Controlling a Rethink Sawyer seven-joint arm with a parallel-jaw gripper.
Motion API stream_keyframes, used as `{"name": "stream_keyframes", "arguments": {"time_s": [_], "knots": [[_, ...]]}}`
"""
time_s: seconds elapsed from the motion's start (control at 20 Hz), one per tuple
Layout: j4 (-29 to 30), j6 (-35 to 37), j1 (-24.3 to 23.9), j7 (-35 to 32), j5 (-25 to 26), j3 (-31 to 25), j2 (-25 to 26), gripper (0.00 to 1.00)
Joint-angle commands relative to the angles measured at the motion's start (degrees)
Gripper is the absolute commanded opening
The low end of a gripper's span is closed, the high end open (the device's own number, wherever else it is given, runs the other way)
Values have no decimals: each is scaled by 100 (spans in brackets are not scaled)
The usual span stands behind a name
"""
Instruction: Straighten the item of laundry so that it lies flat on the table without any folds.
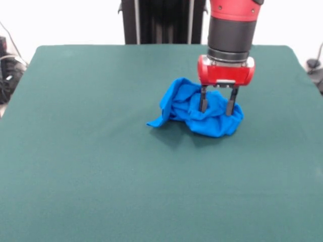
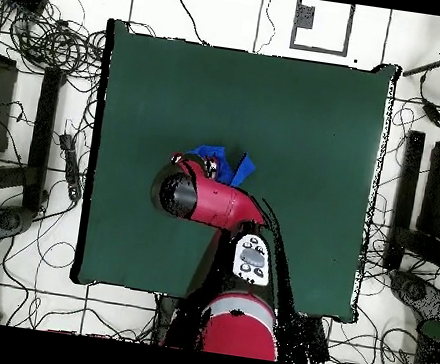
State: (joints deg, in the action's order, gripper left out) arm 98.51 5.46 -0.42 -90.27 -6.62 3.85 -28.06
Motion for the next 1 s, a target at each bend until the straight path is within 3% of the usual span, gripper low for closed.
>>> {"name": "stream_keyframes", "arguments": {"time_s": [0.05,0.45,1.0], "knots": [[696,-202,232,-1692,-378,-574,153,100],[1236,-278,342,-1866,-491,-513,-134,100],[1289,-419,408,-1808,-691,-555,-58,100]]}}
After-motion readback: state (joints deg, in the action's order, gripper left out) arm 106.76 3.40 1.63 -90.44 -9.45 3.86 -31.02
